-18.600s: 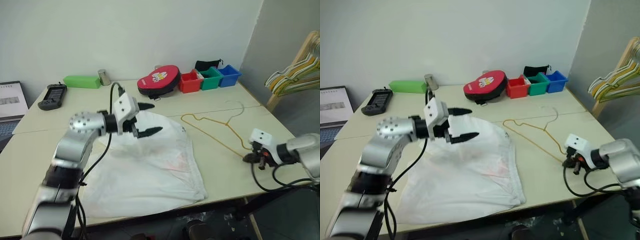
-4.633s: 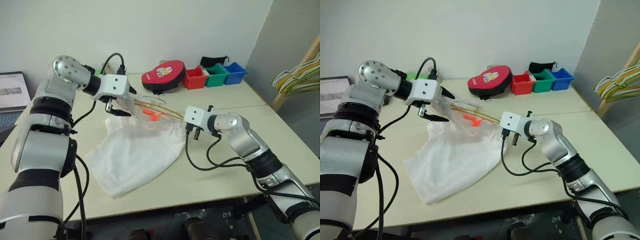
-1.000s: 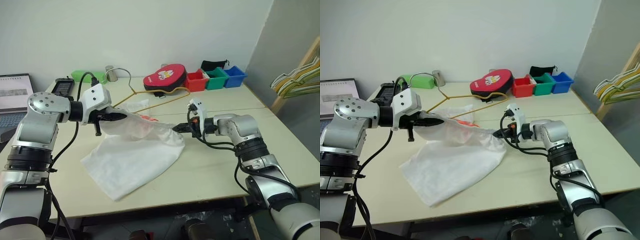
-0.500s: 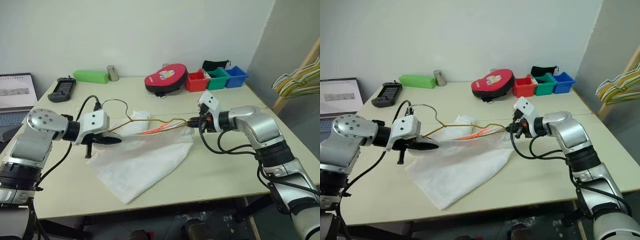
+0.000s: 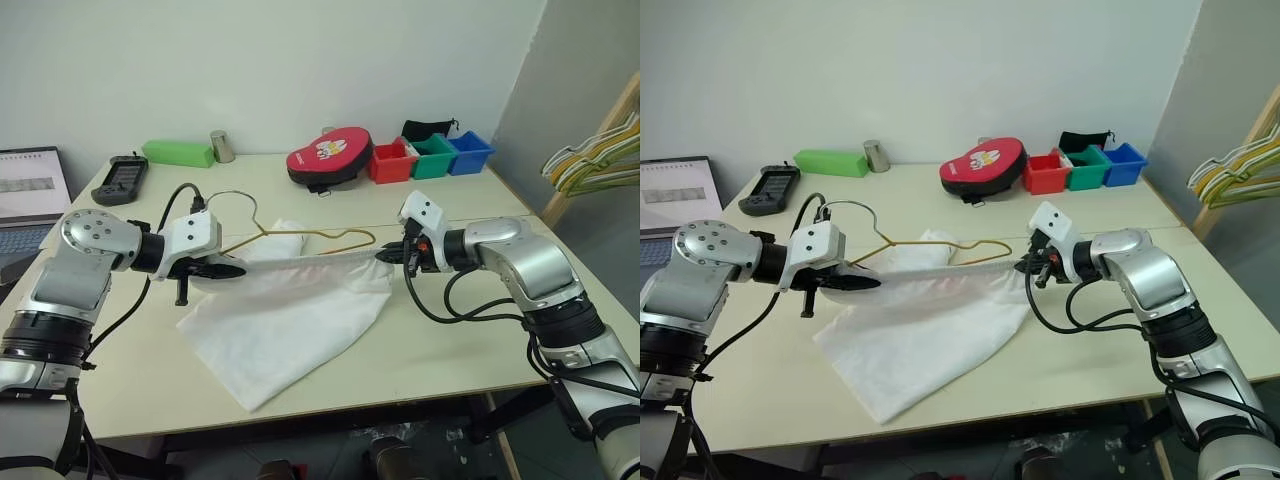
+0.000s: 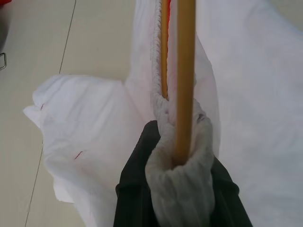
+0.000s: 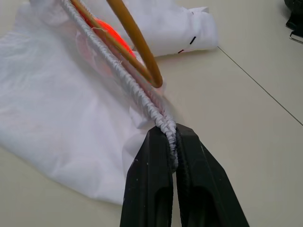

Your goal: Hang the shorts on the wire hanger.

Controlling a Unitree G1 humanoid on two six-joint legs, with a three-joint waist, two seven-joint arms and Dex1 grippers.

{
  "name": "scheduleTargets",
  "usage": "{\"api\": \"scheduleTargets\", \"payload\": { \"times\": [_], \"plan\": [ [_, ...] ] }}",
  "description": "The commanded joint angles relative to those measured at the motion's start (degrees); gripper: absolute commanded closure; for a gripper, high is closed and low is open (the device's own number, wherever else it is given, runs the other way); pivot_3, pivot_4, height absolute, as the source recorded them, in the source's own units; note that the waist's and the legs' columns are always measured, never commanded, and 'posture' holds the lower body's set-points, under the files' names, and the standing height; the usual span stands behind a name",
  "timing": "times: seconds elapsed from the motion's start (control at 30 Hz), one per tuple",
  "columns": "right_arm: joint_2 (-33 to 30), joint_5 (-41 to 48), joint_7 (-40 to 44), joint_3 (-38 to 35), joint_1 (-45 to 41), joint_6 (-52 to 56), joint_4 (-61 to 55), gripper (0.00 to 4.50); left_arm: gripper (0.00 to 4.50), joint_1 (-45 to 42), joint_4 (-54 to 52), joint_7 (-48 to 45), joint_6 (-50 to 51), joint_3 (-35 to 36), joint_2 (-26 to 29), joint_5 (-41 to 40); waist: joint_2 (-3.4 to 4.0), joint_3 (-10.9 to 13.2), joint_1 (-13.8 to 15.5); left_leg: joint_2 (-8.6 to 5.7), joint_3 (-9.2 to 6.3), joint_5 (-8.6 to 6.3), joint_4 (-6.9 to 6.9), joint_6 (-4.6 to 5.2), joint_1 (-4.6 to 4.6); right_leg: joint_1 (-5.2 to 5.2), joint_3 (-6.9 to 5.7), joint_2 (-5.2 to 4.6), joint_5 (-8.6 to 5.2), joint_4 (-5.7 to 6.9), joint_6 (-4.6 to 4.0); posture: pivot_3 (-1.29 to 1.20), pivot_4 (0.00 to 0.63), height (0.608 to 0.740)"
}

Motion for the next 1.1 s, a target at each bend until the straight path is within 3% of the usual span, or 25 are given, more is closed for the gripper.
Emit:
{"api": "scheduleTargets", "payload": {
  "times": [0.03, 0.47, 0.67, 0.87, 1.07, 1.1],
  "plan": [
    [-1.96, -0.61, -0.90, -2.06, -1.78, 0.56, 0.23, 4.45, 4.46, 0.51, 0.75, -0.20, -1.92, 0.39, 3.20, 2.88, 0.00, 0.00, 0.01, 0.00, 0.01, 0.00, 0.00, 0.00, 0.00, 0.00, 0.01, 0.00, 0.00, -0.01, 0.00, -0.05, 0.002, 0.740],
    [-3.24, 0.56, 0.05, -0.29, -3.48, 1.84, -3.51, 4.45, 4.46, 0.67, 4.86, 3.19, -10.28, -3.52, 5.39, 11.92, 0.00, 0.00, 0.08, 0.00, 0.01, 0.00, 0.00, 0.00, -0.01, 0.00, 0.00, -0.01, 0.00, -0.01, 0.00, -0.04, 0.000, 0.740],
    [-0.95, 0.54, -1.72, 1.87, -7.47, 3.46, -8.93, 4.45, 4.46, -3.08, 4.28, 7.76, -11.73, -6.27, 0.32, 15.24, 0.01, 0.01, 0.06, 0.01, 0.00, 0.00, 0.00, 0.00, -0.01, -0.02, -0.01, -0.01, 0.00, 0.00, 0.00, -0.05, 0.000, 0.740],
    [2.04, -2.06, -4.11, 6.99, -7.49, 1.72, -12.59, 4.45, 4.46, -7.83, 1.01, 14.26, -6.86, -6.27, -10.24, 15.09, -0.02, -0.04, 0.63, -0.03, -0.03, 0.00, 0.03, 0.00, -0.08, 0.00, -0.04, -0.03, 0.00, -0.04, 0.01, -0.06, 0.000, 0.740],
    [-0.62, -5.89, -2.99, 9.50, -6.11, -2.47, -11.68, 4.45, 4.46, -7.52, -0.88, 14.30, -5.47, -5.82, -11.78, 14.96, -0.01, -0.03, -0.06, -0.01, -0.06, 0.00, 0.02, 0.00, -0.12, -0.09, 0.01, -0.04, 0.00, -0.05, 0.00, -0.06, 0.000, 0.740],
    [-1.69, -6.63, -2.68, 9.04, -6.33, -3.63, -10.78, 3.94, 4.46, -6.94, -1.01, 14.09, -5.76, -5.68, -11.35, 14.92, -0.01, -0.03, -0.08, -0.01, -0.09, 0.00, 0.00, 0.00, -0.12, -0.09, 0.01, -0.04, 0.00, -0.04, 0.00, -0.06, 0.000, 0.740]
  ]
}}
